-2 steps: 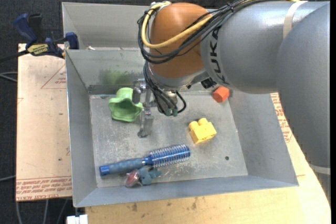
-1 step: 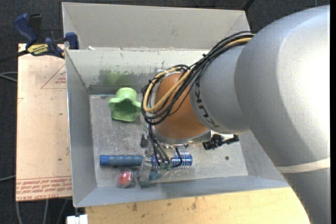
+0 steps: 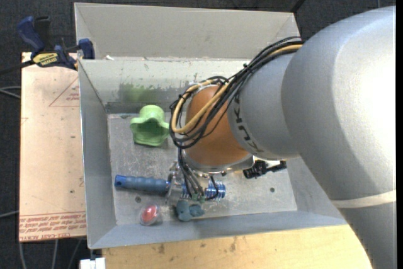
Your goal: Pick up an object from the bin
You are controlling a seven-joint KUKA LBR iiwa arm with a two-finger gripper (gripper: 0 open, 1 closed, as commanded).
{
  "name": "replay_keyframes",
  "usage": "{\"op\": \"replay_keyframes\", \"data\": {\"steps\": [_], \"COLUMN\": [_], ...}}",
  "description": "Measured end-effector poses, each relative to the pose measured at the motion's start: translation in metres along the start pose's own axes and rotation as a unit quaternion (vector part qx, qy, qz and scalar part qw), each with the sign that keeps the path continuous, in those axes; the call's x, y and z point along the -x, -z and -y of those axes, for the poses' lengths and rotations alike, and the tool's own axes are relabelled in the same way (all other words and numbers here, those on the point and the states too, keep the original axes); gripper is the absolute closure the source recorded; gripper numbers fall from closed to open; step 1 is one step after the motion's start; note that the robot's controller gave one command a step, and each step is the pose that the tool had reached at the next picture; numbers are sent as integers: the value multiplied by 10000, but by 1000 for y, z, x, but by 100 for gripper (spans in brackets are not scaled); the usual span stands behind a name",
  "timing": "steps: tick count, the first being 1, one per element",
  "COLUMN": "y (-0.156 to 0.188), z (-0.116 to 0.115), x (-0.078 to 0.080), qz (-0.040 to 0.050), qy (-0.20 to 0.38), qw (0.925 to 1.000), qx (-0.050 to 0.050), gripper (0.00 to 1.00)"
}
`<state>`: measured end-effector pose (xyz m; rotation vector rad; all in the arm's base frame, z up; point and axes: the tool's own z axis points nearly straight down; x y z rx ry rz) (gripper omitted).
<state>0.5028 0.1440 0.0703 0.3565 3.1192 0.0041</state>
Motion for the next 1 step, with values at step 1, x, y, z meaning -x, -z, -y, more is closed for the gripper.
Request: {"op": "replay_keyframes", "data": {"steps": [1], "y": [148], "z": [2], "x": [-6], "qz": [22], "qy": [211], "qw": [9998], "qx": [7], "gripper": [100]}}
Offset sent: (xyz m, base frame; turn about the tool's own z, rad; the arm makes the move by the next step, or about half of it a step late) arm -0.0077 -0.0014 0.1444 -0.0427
